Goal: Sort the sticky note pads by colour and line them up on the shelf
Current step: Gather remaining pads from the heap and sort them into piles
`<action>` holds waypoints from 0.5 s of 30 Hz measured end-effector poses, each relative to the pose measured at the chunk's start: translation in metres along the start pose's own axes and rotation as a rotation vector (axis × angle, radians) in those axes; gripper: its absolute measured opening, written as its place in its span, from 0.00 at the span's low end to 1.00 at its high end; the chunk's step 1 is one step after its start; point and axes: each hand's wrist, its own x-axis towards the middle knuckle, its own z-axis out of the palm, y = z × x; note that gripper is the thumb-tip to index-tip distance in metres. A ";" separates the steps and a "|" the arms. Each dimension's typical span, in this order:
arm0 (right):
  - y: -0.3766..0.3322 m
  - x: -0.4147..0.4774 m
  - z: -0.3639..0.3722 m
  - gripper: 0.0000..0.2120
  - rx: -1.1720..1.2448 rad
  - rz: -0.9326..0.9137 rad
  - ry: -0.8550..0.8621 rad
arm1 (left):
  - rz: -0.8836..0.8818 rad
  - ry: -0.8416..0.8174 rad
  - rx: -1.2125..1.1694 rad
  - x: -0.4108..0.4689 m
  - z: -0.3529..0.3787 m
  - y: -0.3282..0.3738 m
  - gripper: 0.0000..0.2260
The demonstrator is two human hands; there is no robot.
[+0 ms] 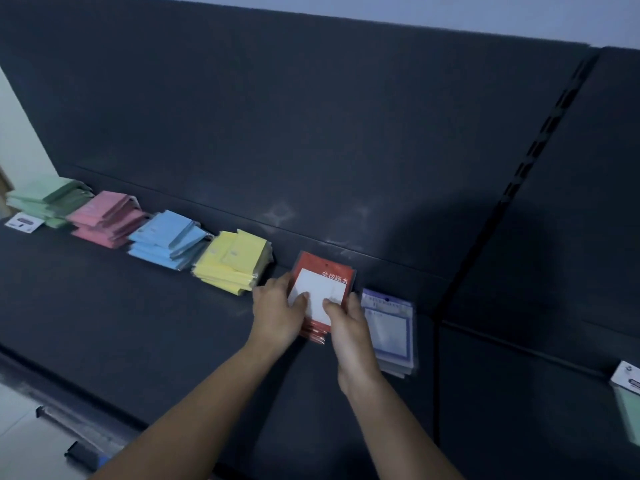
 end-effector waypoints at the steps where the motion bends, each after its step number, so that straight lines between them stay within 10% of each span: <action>1: 0.002 0.003 0.002 0.17 -0.025 0.003 0.002 | -0.004 0.009 0.112 0.003 0.002 -0.004 0.14; 15: 0.014 0.019 0.031 0.19 -0.154 -0.002 0.100 | 0.036 -0.141 -0.078 0.024 -0.006 -0.025 0.16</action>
